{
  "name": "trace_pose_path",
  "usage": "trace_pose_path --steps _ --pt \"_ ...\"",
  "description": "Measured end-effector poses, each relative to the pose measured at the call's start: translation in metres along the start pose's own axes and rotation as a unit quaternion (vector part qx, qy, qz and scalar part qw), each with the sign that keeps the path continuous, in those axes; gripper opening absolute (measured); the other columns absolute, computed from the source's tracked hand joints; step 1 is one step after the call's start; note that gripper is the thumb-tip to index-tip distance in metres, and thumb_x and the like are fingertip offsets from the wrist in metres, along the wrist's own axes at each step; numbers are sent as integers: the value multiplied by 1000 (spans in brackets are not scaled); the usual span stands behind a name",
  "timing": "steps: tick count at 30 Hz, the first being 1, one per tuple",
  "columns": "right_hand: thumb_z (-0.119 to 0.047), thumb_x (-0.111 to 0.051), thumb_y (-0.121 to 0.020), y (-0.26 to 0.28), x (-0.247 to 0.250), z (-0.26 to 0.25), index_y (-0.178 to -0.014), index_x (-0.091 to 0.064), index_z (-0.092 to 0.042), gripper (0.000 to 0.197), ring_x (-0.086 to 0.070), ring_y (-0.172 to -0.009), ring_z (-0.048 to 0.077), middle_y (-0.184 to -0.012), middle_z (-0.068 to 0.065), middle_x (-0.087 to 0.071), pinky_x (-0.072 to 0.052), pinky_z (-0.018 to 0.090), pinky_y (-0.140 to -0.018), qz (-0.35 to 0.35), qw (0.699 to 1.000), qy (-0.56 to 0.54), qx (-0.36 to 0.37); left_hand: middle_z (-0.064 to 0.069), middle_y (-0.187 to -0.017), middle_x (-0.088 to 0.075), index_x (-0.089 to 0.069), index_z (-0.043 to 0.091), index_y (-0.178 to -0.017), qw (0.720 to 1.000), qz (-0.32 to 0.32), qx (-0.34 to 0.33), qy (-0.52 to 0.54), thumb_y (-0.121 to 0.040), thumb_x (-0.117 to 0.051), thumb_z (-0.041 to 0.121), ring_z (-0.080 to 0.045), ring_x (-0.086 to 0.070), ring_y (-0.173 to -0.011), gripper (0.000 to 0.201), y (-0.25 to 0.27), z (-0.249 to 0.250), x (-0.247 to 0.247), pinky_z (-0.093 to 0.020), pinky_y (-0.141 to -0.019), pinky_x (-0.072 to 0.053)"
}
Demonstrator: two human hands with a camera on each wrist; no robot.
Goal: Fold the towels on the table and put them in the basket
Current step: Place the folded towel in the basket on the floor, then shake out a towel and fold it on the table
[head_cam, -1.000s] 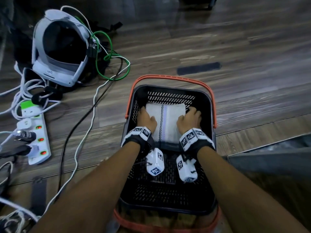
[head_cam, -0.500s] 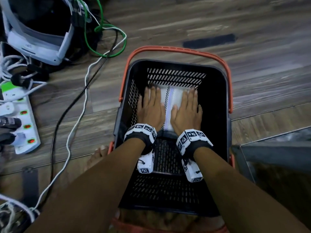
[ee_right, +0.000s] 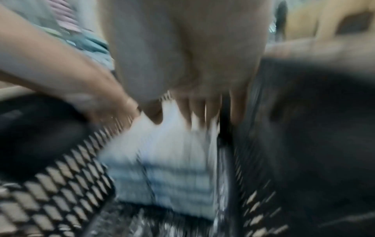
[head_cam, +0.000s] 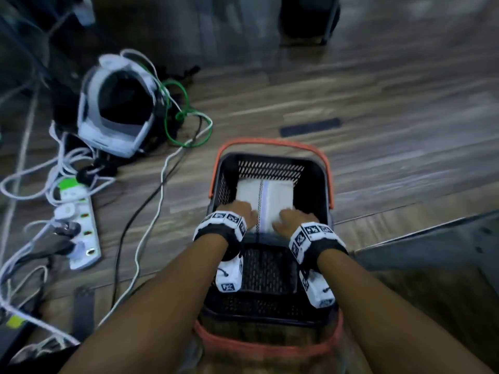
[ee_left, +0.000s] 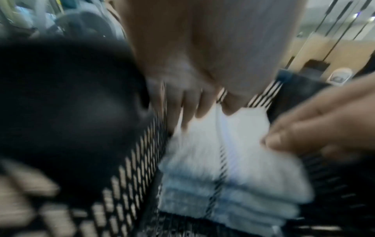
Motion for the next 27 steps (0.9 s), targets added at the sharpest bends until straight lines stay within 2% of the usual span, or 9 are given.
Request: trace_pose_path --steps 2,4,5,9,12,15,17,22,27 --pt "-40 -40 -94 32 15 0 -99 -57 -5 40 -58 -91 28 -101 15 -59 -42 33 -76 -22 999 -20 15 -18 -142 -43 -44 0 -134 998 -55 -36 4 -100 -32 36 -30 -44 -127 51 34 6 15 -35 -103 -37" --pt "-41 -42 -95 70 38 1 -73 -51 -7 41 -52 -69 24 -75 9 -51 -39 29 -67 -20 999 -43 16 -17 -146 -38 -40 1 -138 997 -62 -53 -14 -100 -35 37 -29 -39 -132 53 69 10 34 -34 -106 -32" --pt "-40 -43 -95 91 53 2 -69 -48 -10 40 -50 -65 23 -71 8 -48 -39 29 -67 -6 999 -48 14 -18 -143 -41 -42 0 -136 997 -45 -56 -22 -99 -36 38 -30 -40 -131 53 85 11 48 -35 -105 -33" --pt "-34 -51 -92 182 124 14 -111 -57 -4 36 -60 -96 30 -109 17 -62 -45 31 -79 93 993 -69 26 -26 -116 -59 -58 -6 -109 994 71 -77 -26 -97 -42 33 -36 -56 -107 44 163 40 119 -37 -86 -43" --pt "-30 -56 -90 254 175 29 -95 -63 -8 24 -58 -88 28 -100 20 -62 -48 32 -85 185 977 -99 26 -22 -112 -62 -60 -1 -108 979 168 -111 -21 -94 -44 23 -34 -59 -103 32 234 81 175 -34 -82 -44" --pt "-32 -54 -91 330 215 50 -114 -62 -4 37 -58 -109 29 -118 12 -63 -44 32 -90 260 962 -83 -4 -20 -118 -62 -61 4 -111 960 239 -138 -39 -92 -44 22 -34 -57 -108 32 297 124 216 -33 -84 -45" --pt "-33 -53 -90 382 231 67 -109 -64 -2 37 -60 -106 31 -113 13 -66 -46 34 -87 292 953 -83 -15 -15 -122 -60 -60 9 -114 952 262 -150 -53 -92 -44 32 -33 -57 -111 36 336 152 232 -34 -87 -45" --pt "-40 -50 -90 494 230 110 -103 -67 -6 40 -63 -96 29 -104 9 -69 -52 42 -87 335 937 -77 -59 -15 -119 -59 -58 9 -112 921 308 -215 -99 -93 -42 36 -32 -57 -104 37 420 224 241 -37 -88 -48" --pt "-41 -49 -92 586 203 150 -101 -67 -10 37 -63 -97 26 -104 8 -68 -51 37 -85 367 916 -91 -133 -15 -125 -58 -57 10 -118 887 326 -296 -140 -93 -44 36 -30 -55 -112 38 476 292 225 -34 -90 -44"
Point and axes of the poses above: each hand's wrist, its own y-axis away from the middle knuckle, its own x-axis out of the back of the hand, z = x × y, the point moved 4 cm from there along -y, towards the middle knuckle
